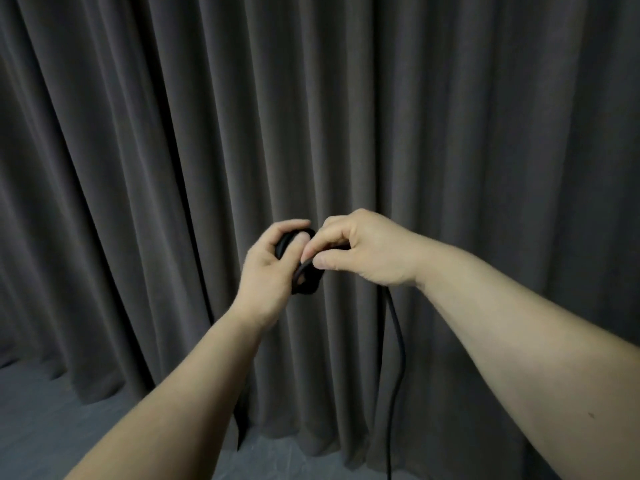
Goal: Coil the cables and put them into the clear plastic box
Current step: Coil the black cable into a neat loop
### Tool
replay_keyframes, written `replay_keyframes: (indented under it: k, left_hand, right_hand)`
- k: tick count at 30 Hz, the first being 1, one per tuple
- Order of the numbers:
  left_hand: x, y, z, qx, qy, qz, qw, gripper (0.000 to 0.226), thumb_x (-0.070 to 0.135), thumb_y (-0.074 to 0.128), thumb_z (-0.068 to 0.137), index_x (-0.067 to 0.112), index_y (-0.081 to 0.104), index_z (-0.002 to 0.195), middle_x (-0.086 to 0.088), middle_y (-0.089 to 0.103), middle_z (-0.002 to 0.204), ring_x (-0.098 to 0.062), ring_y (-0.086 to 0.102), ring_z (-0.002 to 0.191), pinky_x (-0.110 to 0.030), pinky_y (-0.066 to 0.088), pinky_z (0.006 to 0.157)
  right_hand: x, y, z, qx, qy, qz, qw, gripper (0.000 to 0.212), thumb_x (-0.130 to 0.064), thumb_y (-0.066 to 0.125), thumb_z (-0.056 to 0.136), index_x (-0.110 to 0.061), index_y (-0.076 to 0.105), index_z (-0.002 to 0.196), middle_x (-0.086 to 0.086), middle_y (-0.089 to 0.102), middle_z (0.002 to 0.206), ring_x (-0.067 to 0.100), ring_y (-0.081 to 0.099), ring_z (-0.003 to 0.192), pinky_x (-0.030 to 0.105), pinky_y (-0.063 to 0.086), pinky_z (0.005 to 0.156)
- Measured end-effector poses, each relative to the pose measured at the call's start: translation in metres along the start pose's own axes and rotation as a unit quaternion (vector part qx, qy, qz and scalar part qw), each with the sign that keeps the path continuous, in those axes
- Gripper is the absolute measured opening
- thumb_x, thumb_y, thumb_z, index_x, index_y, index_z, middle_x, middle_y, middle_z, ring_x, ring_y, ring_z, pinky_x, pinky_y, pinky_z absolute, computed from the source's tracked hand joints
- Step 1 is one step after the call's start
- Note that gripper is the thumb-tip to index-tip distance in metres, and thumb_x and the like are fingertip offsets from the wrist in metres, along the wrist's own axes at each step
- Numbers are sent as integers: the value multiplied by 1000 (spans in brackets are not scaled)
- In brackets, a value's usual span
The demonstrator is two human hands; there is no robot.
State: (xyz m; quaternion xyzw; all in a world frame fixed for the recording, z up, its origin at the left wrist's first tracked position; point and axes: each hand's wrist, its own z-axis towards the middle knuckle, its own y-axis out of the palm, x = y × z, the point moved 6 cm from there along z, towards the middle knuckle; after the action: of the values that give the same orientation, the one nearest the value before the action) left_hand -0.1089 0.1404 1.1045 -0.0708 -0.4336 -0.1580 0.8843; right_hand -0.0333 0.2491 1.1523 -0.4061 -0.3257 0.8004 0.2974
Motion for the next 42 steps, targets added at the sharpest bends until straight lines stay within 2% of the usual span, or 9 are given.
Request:
replay_keyframes:
  k: [5,11,17,20,25,30,35,38,42]
  left_hand:
    - [-6,12,-7,-1,-36,-104,994,26,31,46,101,13,65,107,-16,55,77,-11,44,50,-25,40,53]
    - [-6,22,-10,-27,-74,-200,977,31,35,46,99,11,65,106,2,44,57,-9,35,48,-21,34,48]
    - [-11,14,-5,-81,-1,-73,994,41,40,67,73,26,66,112,9,55,61,-7,48,57,-25,41,67]
    - [-15,10,-8,-89,-5,-45,995,33,44,64,75,36,68,107,2,47,56,-12,42,56,-29,38,65]
    - [-8,18,-10,-59,-15,-72,996,19,25,58,83,26,70,98,1,41,53,-14,35,50,-27,34,56]
    - [-1,23,-9,6,-25,-131,991,14,23,58,92,25,71,87,5,35,53,-10,27,46,-23,25,45]
    - [2,23,-7,48,-42,-202,977,14,18,52,97,18,67,96,2,32,55,-10,25,45,-22,25,45]
    - [10,31,-8,24,-37,-222,974,13,17,59,93,15,63,105,6,36,50,-7,30,42,-19,31,43]
    - [11,31,-9,11,-22,-136,990,39,29,68,76,21,61,114,11,54,51,-4,49,46,-20,42,54]
  right_hand:
    - [23,1,5,141,39,162,976,18,-8,78,76,-20,64,76,-3,59,68,5,53,63,20,44,66]
    - [46,-3,-2,244,131,157,948,40,-32,89,59,-15,53,64,-6,42,55,6,36,50,20,31,50]
    - [59,0,-5,169,131,229,950,24,-14,78,76,-14,56,67,-5,48,54,7,41,50,19,34,47]
    - [60,-1,-8,131,112,280,944,14,2,66,83,-10,62,78,0,57,61,7,48,51,18,39,50]
    - [62,-3,-5,179,105,279,938,14,-2,68,84,-14,68,77,-3,58,58,5,48,49,20,36,46]
    - [63,1,-9,266,85,263,924,17,-6,62,89,-18,74,91,-2,70,86,9,65,79,19,49,73]
    - [55,22,-19,308,58,112,943,31,-24,47,99,-25,60,127,-9,57,123,0,51,116,10,34,99]
    - [61,32,-18,299,81,218,925,33,-25,45,100,-31,55,131,-11,56,133,-2,48,124,15,32,108]
    - [62,43,-12,283,87,381,876,29,-27,45,99,-38,58,122,-5,61,128,6,55,120,42,40,109]
